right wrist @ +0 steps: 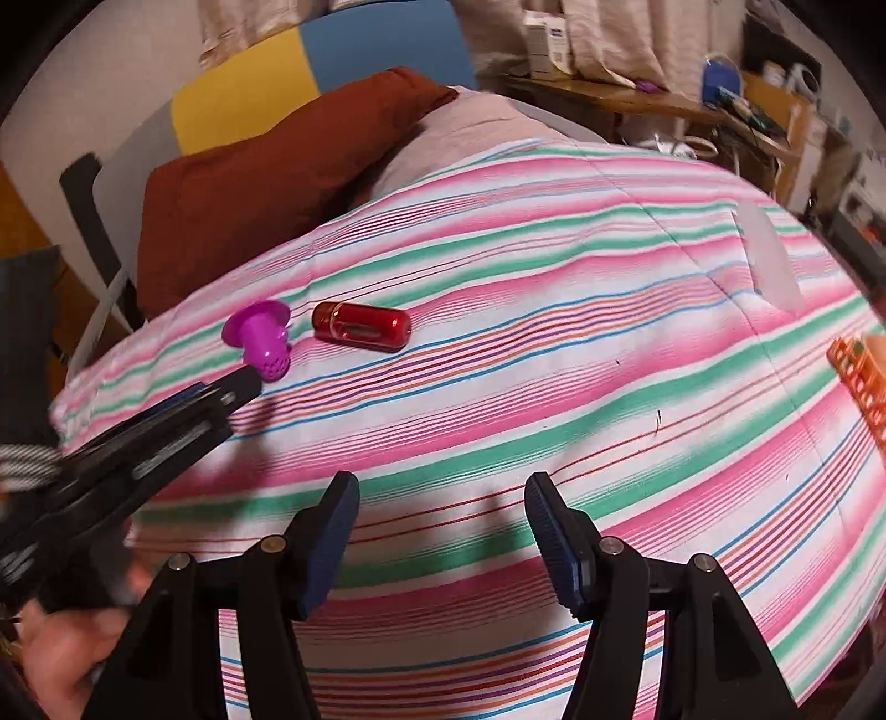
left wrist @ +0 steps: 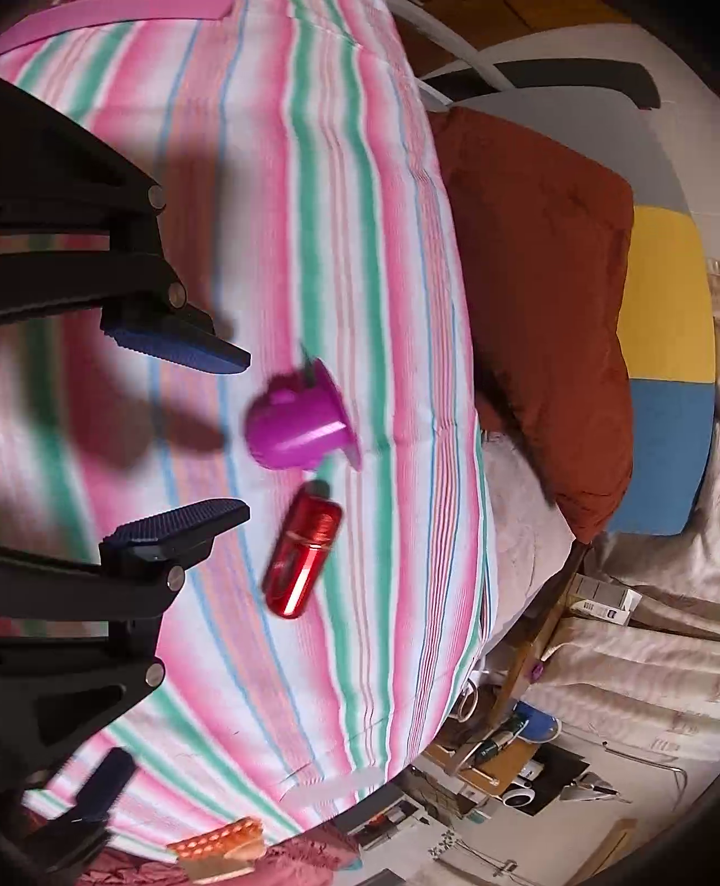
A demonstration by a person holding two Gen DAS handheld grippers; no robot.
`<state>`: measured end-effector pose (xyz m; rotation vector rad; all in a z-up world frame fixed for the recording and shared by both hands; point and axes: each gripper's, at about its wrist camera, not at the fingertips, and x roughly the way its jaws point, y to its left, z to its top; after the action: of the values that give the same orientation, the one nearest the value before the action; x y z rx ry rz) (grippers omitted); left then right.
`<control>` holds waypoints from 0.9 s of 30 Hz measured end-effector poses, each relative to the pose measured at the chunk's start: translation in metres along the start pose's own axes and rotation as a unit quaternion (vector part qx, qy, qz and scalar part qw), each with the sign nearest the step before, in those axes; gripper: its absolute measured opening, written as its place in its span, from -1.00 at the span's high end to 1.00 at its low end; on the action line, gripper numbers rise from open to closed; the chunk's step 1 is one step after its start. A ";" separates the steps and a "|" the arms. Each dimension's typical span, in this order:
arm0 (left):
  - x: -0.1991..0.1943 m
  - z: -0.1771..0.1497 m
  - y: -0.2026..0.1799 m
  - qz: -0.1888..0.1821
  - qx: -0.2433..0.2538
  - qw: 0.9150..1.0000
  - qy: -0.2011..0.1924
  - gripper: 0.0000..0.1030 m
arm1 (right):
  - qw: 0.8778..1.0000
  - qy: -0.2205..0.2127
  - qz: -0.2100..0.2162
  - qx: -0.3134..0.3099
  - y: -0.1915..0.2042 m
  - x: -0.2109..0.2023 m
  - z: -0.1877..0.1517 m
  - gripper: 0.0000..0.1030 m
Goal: Organize rigid objects
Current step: 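Move both grippers back toward the purple cup and red bottle, then grasp the purple suction cup with the left gripper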
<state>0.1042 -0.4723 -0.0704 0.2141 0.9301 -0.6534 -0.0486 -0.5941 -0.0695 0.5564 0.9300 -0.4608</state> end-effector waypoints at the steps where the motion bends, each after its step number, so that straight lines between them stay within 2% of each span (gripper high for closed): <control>1: 0.003 0.003 -0.002 0.002 0.002 1.000 -0.003 0.08 | 1.000 0.001 0.002 0.005 -0.002 -0.001 -0.001 -0.23; 8: 0.031 0.010 -0.002 0.015 0.014 1.000 0.006 0.08 | 1.000 0.001 0.013 0.022 -0.005 0.002 0.003 -0.23; 9: 0.033 0.011 -0.001 0.012 0.011 1.000 0.006 0.20 | 1.000 0.002 0.015 0.024 -0.005 0.002 0.003 -0.23; 11: 0.035 0.010 0.005 0.004 0.002 1.000 0.010 0.26 | 0.999 0.004 0.017 0.028 -0.005 0.003 0.003 -0.23; 19: 0.007 0.003 0.018 -0.009 0.023 1.000 0.014 0.27 | 0.999 0.006 0.023 0.036 -0.008 0.002 0.003 -0.23; 27: -0.025 -0.016 0.024 -0.012 0.072 0.996 0.049 0.27 | 0.999 0.014 0.021 0.027 -0.004 0.006 0.000 -0.23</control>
<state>0.0974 -0.4354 -0.0623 0.3663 0.9823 -0.7374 -0.0473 -0.5979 -0.0754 0.6308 0.9326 -0.4430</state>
